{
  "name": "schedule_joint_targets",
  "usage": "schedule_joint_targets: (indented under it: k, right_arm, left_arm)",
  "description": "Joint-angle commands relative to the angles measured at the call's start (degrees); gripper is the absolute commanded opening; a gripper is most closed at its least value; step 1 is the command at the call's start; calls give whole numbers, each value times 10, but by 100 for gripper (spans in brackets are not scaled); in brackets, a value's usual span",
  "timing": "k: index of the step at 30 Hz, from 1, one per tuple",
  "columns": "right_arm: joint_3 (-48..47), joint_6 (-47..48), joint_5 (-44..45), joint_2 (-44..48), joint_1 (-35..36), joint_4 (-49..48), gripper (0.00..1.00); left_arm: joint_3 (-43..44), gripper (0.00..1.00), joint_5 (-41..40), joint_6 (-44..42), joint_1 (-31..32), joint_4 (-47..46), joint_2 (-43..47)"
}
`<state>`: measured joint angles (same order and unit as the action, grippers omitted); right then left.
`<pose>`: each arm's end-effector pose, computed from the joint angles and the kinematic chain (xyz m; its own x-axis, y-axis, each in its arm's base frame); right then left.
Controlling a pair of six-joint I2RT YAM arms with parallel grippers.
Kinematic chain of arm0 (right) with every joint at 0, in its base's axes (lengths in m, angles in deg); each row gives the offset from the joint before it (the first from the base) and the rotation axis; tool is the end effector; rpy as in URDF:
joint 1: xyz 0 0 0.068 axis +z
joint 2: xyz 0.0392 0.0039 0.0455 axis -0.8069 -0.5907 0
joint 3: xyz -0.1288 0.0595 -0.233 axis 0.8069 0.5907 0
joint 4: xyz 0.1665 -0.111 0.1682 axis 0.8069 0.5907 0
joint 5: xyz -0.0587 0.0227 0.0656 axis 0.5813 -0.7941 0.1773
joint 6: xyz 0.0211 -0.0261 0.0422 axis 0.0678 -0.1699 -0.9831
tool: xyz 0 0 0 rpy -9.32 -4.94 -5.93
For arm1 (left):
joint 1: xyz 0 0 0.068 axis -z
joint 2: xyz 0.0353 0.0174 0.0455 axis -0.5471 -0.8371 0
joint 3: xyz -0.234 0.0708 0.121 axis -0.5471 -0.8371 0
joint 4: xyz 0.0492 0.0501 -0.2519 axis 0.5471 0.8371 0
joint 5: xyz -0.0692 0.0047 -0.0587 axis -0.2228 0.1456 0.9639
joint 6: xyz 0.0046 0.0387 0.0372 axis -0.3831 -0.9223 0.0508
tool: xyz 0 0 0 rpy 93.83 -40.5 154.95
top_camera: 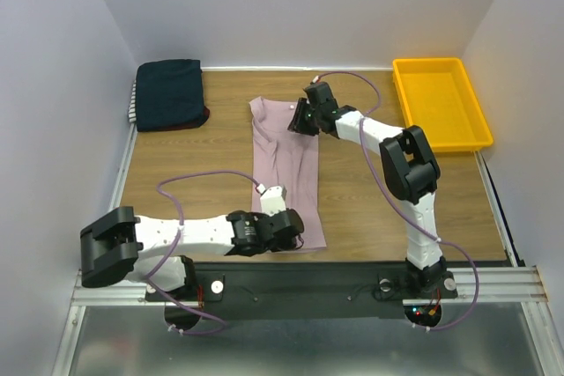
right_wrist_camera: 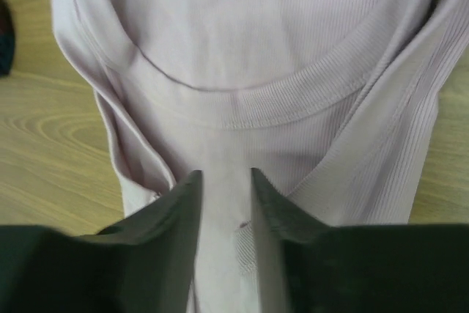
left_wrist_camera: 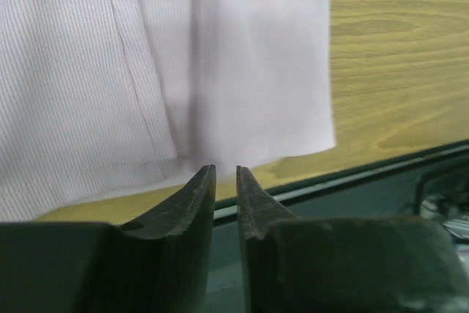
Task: Fold and stack the tank tops
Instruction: Fold the tank top
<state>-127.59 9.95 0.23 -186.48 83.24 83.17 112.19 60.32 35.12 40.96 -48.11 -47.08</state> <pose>0.4280 0.2433 0.1840 -0.7766 0.2639 -0.5720 -0.0541 0.8767 0.4780 0.0795 -0.2377 0.1901 -0.8768 -0.1583 -0.4540 0.1015 0.8620 -0.4966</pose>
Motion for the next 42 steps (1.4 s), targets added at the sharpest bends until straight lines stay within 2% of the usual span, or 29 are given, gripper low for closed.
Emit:
schedule_joint_targets:
  k: [1,3,5,8,10,11,12,13,15,16,17,20,23,29,31,36,42]
  right_arm:
    - [-34,9,-6,-4,3,-28,51]
    - [-37,12,-13,3,4,-28,63]
    - [-37,13,-13,12,5,-28,68]
    - [-26,15,-9,33,4,-27,69]
    - [-12,17,1,53,4,-27,69]
    - [-7,18,5,60,5,-27,68]
    - [-2,19,8,67,4,-26,67]
    - [6,18,6,75,4,-26,62]
    - [6,17,-11,75,10,-26,54]
    - [5,20,-9,70,15,-24,47]
    - [1,24,-6,67,28,-23,45]
    - [-16,37,2,40,49,-16,45]
    - [-27,41,0,11,56,-14,45]
    - [-40,49,5,-6,70,-13,47]
    - [-45,53,15,-12,73,-11,48]
    - [-55,54,43,-22,80,2,49]
    - [-63,59,62,-33,83,10,49]
  left_arm:
    - [21,36,-26,-13,-7,28,58]
    - [36,38,-40,-15,-16,49,84]
    - [47,39,-50,-21,-27,62,101]
    - [64,40,-56,-35,-75,77,131]
    - [62,36,-44,-54,-136,77,148]
    - [61,34,-41,-57,-157,77,152]
    - [55,28,-36,-63,-183,70,155]
    - [52,25,-20,-83,-226,41,160]
    - [56,25,-1,-96,-270,17,149]
    - [62,23,10,-117,-288,-5,140]
    - [71,23,15,-127,-318,-9,129]
    - [104,23,24,-161,-347,-10,91]
    - [100,22,53,-177,-355,-28,82]
    - [21,21,116,-169,-353,-59,98]
    - [-11,26,134,-160,-346,-74,110]
    - [-35,36,140,-147,-288,-79,112]
    - [-33,37,123,-125,-202,-76,78]
